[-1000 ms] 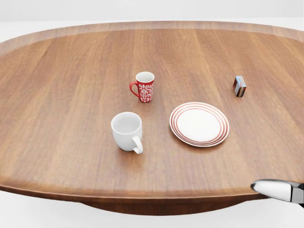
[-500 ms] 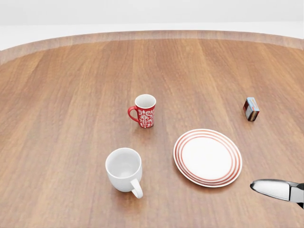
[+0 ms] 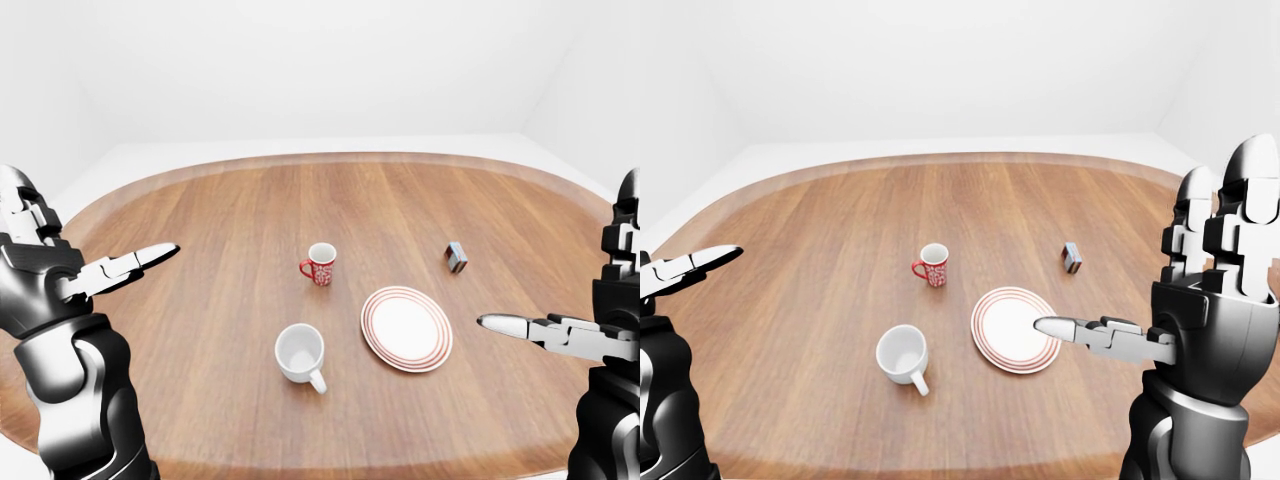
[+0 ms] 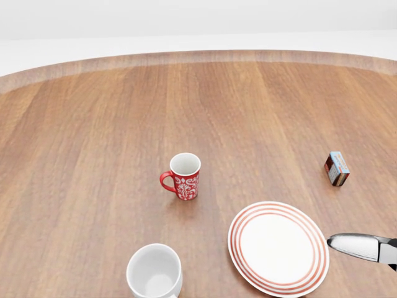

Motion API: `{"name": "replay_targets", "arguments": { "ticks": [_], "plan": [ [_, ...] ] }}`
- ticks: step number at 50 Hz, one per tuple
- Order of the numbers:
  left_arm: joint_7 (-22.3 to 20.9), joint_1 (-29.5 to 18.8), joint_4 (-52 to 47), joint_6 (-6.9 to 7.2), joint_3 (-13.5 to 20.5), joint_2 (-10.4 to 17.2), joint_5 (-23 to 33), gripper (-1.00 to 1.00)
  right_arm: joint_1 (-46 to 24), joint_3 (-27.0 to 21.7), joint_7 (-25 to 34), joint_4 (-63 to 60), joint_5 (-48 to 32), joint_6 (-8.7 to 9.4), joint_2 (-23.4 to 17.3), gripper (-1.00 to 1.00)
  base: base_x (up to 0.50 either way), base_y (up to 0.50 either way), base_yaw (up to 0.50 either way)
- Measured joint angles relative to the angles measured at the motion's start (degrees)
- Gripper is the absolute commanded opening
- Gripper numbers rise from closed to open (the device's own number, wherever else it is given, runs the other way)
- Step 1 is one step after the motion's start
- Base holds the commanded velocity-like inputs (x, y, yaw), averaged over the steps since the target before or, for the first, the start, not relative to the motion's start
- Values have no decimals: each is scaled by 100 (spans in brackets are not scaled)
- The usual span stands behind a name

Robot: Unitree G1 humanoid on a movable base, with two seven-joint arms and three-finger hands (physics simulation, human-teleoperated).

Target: Put the white mug on the plate.

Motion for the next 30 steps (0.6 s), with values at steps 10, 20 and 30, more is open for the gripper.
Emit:
{"name": "replay_targets", "arguments": {
  "ticks": [10, 20, 30],
  "plan": [
    [-1, 11, 1, 0, -4, -4, 5, 100, 16, 30, 0, 13, -46, 0, 2, 100, 0, 0, 0],
    [-13, 35, 6, 0, -23, -25, 37, 100, -336, 410, 219, 81, -782, 0, -325, 100, 0, 0, 0],
    [-21, 46, 10, 0, -36, -40, 56, 100, -1485, 1297, 1395, 963, -2988, 0, -837, 100, 0, 0, 0]
  ]
}}
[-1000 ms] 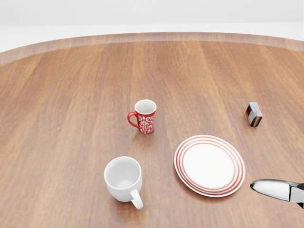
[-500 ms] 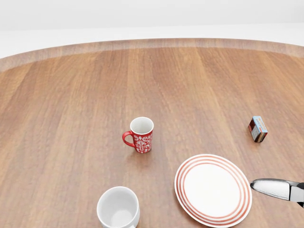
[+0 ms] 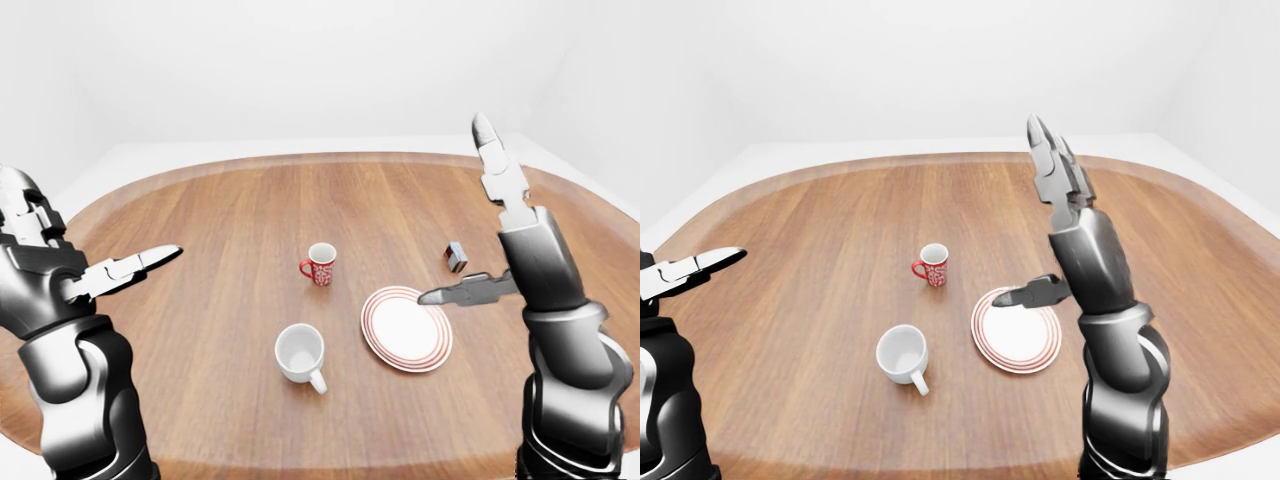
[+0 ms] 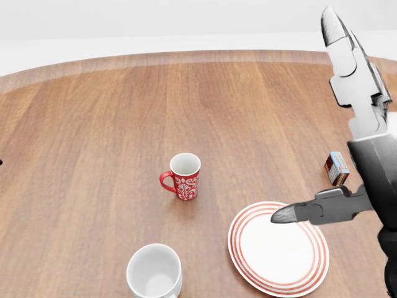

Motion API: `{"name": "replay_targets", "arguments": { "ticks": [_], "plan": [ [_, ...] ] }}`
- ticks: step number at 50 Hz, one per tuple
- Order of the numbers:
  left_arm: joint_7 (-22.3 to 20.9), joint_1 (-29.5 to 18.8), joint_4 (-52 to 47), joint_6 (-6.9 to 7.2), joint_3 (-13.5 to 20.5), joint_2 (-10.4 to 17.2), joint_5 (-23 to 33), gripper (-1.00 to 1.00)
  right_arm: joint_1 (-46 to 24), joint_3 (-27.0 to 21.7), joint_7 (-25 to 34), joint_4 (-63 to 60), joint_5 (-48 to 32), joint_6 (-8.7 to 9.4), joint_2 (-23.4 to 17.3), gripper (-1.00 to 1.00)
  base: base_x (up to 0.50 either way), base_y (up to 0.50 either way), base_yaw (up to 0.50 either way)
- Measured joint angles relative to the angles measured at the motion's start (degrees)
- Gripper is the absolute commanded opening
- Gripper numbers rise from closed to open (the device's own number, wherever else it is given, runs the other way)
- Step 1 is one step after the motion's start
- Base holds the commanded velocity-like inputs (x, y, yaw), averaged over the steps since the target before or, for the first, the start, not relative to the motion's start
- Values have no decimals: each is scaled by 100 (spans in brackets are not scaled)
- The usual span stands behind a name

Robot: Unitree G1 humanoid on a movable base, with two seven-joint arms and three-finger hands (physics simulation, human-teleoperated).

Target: Put the white mug on the plate.

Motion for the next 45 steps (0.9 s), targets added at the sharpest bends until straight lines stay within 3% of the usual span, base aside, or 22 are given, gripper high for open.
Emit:
{"name": "replay_targets", "arguments": {
  "ticks": [10, 15, 30, 45],
  "plan": [
    [-3, -2, -4, 0, -15, -7, 9, 100, -1122, 566, 1393, 1252, -2155, 0, -23, 100, 0, 0, 0],
    [-4, -9, 3, 0, -21, -7, 13, 100, -1669, 746, 2050, 1981, -2847, 0, 119, 100, 0, 0, 0],
    [0, -25, 1, 0, -29, -4, -1, 100, -2622, 1220, 2050, 4176, -3299, 0, 565, 100, 0, 0, 0],
    [2, -22, 8, 0, -33, -7, -2, 100, -2189, 1685, 2050, 4803, -3997, 0, 971, 100, 0, 0, 0]
  ]
}}
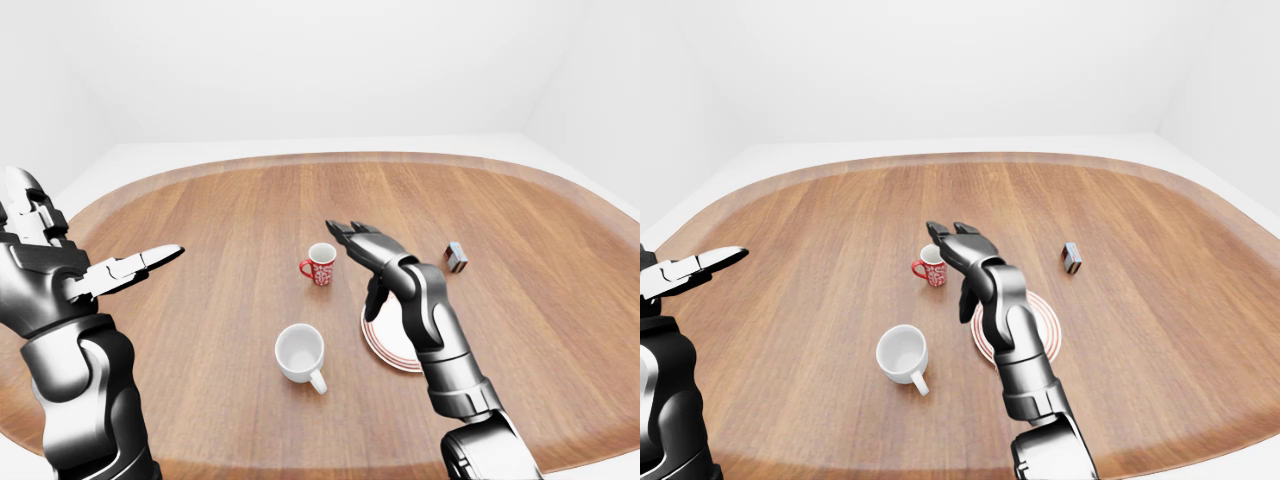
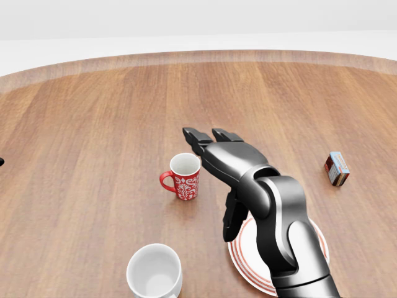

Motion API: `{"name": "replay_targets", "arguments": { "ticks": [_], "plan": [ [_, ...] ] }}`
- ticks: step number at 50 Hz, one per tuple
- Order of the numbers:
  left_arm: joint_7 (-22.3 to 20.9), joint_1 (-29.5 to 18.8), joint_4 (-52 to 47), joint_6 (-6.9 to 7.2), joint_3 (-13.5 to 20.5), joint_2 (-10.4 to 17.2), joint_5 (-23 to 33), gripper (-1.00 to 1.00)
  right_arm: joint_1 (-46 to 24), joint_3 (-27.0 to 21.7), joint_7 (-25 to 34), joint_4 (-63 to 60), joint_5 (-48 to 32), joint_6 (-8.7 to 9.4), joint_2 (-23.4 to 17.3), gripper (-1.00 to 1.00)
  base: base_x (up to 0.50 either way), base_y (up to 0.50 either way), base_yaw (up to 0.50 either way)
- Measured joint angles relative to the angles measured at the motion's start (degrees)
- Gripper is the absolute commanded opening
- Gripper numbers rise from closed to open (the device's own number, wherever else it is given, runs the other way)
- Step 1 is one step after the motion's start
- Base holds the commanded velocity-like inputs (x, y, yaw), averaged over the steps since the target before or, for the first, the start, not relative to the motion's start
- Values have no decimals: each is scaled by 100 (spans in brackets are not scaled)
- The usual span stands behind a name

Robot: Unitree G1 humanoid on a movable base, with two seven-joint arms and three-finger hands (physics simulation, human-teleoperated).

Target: Put the white mug on the plate.

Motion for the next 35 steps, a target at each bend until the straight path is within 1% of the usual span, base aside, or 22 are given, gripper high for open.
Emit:
{"name": "replay_targets", "arguments": {
  "ticks": [9, 16, 26, 35],
  "plan": [
    [-3, 11, 20, 0, -9, -10, 8, 100, 507, 298, 0, -160, -550, 0, 310, 100, 0, 0, 0],
    [-10, 23, 48, 0, -20, -21, 17, 100, 767, 518, 0, -232, -927, 0, 590, 100, 0, 0, 0],
    [-18, 41, 49, 0, -21, -32, 12, 100, 883, 835, 0, -180, -1217, 0, 1116, 100, 0, 0, 0],
    [-15, 40, 39, 0, -11, -29, -11, 100, 832, 981, 0, 250, -1248, 0, 1458, 100, 0, 0, 0]
  ]
}}
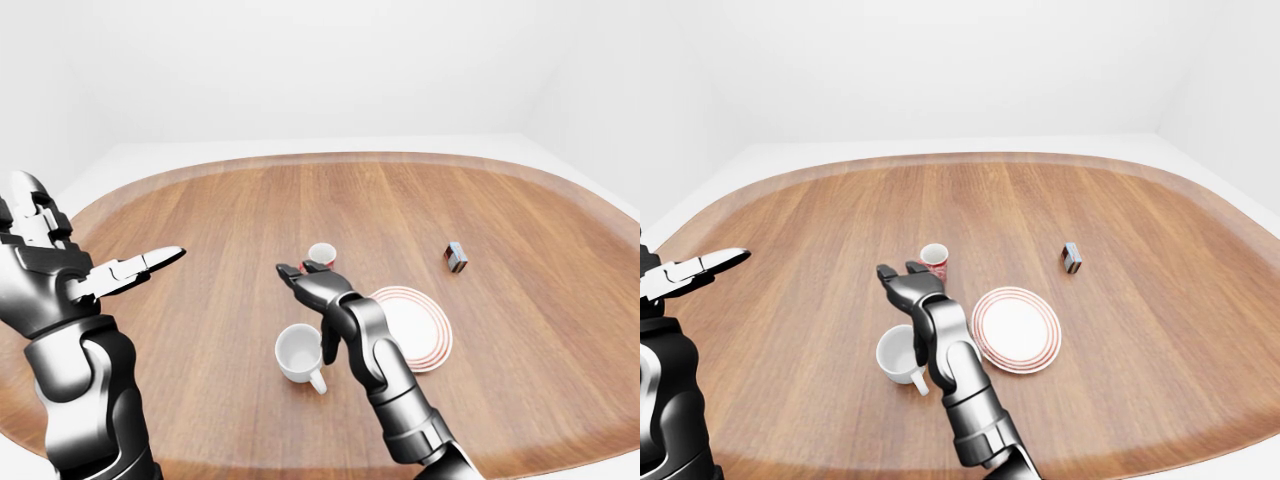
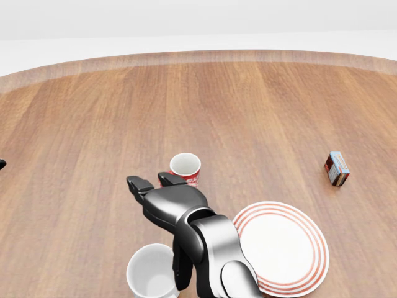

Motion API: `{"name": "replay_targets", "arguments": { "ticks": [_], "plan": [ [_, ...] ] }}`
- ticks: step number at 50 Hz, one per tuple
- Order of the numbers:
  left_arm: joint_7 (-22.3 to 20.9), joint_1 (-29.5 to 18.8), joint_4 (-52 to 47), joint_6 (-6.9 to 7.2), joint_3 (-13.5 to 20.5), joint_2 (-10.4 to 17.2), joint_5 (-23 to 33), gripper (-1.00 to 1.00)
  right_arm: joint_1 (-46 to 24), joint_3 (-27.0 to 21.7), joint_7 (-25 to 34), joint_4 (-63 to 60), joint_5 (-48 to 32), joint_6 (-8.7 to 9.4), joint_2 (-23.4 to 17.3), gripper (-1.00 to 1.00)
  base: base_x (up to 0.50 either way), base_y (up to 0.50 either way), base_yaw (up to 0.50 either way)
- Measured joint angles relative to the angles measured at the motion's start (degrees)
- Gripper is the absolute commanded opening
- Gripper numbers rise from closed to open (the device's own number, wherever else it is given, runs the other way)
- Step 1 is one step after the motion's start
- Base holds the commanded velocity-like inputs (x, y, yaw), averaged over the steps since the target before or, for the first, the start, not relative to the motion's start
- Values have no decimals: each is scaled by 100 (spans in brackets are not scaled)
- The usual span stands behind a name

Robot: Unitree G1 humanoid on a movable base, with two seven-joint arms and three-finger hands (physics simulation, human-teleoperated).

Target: Put the white mug on the plate.

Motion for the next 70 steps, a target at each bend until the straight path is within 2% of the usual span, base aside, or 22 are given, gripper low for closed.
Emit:
{"name": "replay_targets", "arguments": {
  "ticks": [18, 36, 70],
  "plan": [
    [20, -18, -12, 0, 24, 21, -54, 100, -216, 105, 0, 1232, 336, 0, 338, 100, 0, 0, 0],
    [21, -10, 9, 0, 32, 23, -73, 100, -394, 66, 0, 2006, 358, 0, 361, 100, 0, 0, 0],
    [20, 3, -1, 0, 29, 13, -96, 100, -1479, -225, 0, 4029, 26, 0, 410, 100, 0, 0, 0]
  ]
}}
